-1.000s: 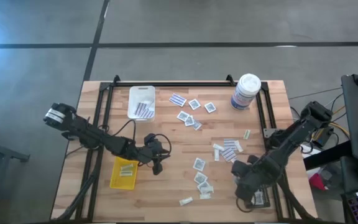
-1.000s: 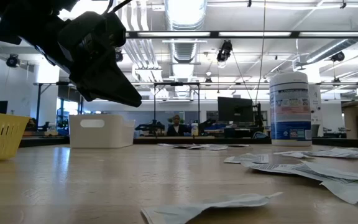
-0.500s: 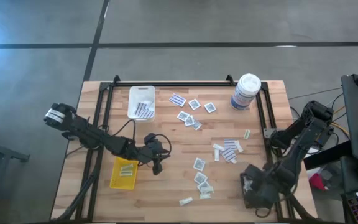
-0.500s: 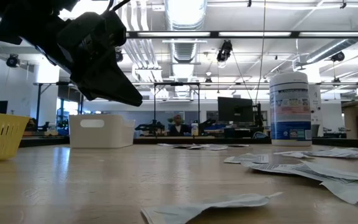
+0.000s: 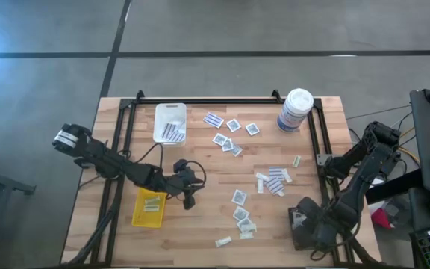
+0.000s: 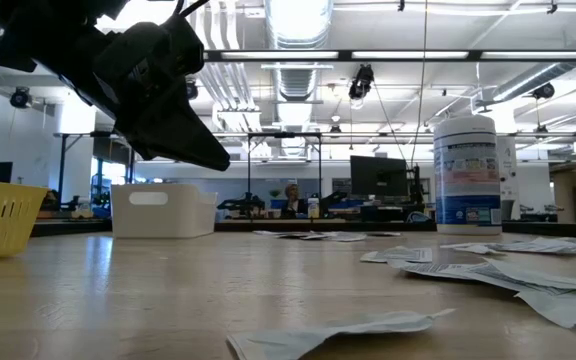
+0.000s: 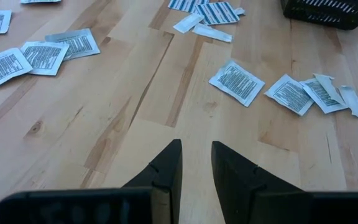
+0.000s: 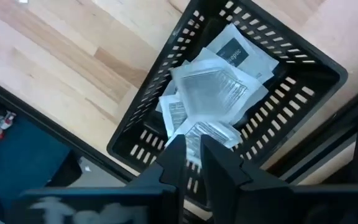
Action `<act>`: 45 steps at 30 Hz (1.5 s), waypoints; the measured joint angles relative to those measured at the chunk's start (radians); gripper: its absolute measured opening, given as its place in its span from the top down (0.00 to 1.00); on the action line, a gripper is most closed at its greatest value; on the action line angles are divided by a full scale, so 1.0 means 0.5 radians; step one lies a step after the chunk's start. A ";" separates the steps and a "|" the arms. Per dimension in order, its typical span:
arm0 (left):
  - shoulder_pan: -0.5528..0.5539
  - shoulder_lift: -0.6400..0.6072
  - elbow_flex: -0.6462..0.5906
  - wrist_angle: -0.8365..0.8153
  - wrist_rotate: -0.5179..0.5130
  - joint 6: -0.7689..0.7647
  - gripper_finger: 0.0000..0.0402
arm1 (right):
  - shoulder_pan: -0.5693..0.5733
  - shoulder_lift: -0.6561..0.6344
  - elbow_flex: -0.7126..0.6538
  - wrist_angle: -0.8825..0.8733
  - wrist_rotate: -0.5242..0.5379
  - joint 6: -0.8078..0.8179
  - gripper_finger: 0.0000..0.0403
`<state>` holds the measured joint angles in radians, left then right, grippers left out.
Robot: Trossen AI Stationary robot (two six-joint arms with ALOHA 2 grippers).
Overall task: Pick & Place First Aid Supplies
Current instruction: Put the towelette pack into the black bin, then put the green bandage into the yellow bin
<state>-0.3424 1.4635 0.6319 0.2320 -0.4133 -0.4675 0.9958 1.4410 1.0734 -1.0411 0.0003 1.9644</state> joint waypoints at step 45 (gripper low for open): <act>0.080 0.264 -0.001 0.351 -0.003 0.198 0.80 | -0.868 0.002 -0.159 0.118 1.103 -0.898 0.83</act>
<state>-0.3023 1.5956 0.6315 0.4075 -0.4149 -0.3683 0.5619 1.4418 0.9938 -0.9823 0.5521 1.5153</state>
